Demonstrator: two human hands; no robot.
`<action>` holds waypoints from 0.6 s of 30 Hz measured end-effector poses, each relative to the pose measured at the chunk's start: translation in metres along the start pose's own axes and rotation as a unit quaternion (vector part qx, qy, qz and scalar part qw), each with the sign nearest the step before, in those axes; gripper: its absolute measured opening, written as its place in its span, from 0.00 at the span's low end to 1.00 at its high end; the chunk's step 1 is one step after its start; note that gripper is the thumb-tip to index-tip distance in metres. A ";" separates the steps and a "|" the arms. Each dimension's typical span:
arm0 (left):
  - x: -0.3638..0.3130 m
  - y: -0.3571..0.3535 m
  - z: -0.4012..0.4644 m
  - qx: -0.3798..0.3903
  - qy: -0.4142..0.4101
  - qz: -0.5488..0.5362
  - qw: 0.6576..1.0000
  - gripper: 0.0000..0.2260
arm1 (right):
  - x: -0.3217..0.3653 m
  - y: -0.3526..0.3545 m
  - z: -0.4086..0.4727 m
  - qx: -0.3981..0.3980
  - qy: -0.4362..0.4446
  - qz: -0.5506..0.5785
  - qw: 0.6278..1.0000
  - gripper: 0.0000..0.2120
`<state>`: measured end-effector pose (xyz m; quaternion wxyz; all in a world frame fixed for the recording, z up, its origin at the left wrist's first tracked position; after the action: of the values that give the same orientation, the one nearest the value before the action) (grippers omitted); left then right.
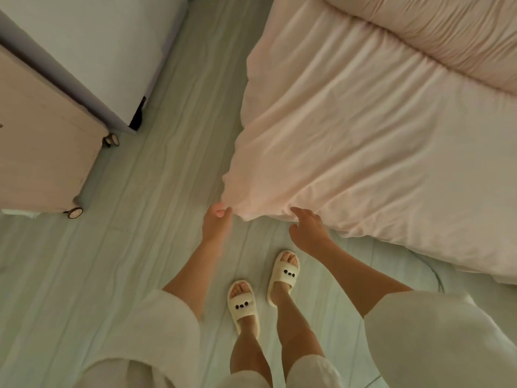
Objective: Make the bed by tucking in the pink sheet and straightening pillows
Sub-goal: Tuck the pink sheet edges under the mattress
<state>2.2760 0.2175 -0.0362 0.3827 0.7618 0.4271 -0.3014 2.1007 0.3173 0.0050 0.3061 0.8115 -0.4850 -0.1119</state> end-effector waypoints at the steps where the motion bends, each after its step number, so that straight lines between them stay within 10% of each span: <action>1: -0.009 -0.010 0.007 0.008 -0.011 0.002 1.000 0.16 | -0.004 0.008 0.007 -0.008 -0.003 -0.011 1.000 0.26; 11: -0.082 -0.101 0.122 -0.012 -0.175 0.315 0.933 0.28 | -0.006 0.076 0.111 -0.237 0.154 -0.209 0.936 0.28; 18: -0.089 -0.101 0.147 -0.055 -0.225 0.359 0.904 0.07 | 0.004 0.078 0.132 -0.217 0.244 -0.269 0.906 0.14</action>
<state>2.1274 0.0909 -0.0762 0.5920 0.7534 0.0433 -0.2830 1.9834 0.2361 -0.0511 0.5418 0.8266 -0.1225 -0.0911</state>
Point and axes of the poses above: each hand's wrist, its own z-axis towards the middle knuckle, its own y-axis out of the back of the hand, x = y × z, the point moved 4 cm from there along z, towards the middle knuckle, and after that the axes turned 15 degrees about -y, right-handed, at the moved point
